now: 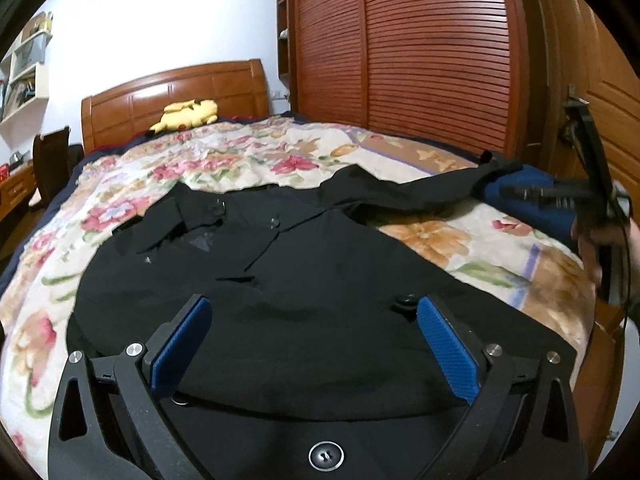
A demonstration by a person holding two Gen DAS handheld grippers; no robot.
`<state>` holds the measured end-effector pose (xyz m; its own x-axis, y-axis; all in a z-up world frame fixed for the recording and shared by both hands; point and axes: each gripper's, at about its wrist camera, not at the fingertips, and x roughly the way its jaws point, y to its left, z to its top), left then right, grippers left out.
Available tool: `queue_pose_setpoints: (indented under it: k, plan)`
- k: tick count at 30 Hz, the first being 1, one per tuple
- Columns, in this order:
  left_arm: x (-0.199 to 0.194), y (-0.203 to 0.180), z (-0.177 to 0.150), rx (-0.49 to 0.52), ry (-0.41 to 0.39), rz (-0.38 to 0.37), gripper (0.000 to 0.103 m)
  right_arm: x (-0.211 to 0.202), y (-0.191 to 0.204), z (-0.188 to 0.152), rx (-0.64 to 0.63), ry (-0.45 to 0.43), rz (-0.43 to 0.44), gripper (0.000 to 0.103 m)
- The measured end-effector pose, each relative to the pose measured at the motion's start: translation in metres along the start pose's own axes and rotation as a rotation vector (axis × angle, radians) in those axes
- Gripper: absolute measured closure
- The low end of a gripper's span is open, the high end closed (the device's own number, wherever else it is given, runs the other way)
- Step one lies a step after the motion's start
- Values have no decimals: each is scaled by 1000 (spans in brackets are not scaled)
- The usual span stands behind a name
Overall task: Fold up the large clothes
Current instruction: 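Move the right gripper to the other sleeve by the blue pillow, then grasp the sleeve cuff with the right gripper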
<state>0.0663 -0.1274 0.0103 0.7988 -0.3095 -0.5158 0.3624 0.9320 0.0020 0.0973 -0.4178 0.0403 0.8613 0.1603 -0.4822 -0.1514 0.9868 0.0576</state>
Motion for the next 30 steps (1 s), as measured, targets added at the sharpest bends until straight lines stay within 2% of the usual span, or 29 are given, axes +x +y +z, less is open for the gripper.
queue_pose_setpoints:
  k: [8,14,20,23,30]
  plan:
    - [31,13,-11,-54,78,-23,0,43,-38,45,39,43,-163,31]
    - [33,14,-15,-75,82,-32,0,63,-66,64,120,68,-271,31]
    - [33,3,-18,-22,75,1,0,77,-90,72,216,104,-374,31]
    - [33,-2,-19,3,75,16,0,89,-97,72,229,154,-449,31]
    - [35,0,-20,6,81,25,0,122,-86,58,254,264,-464,31]
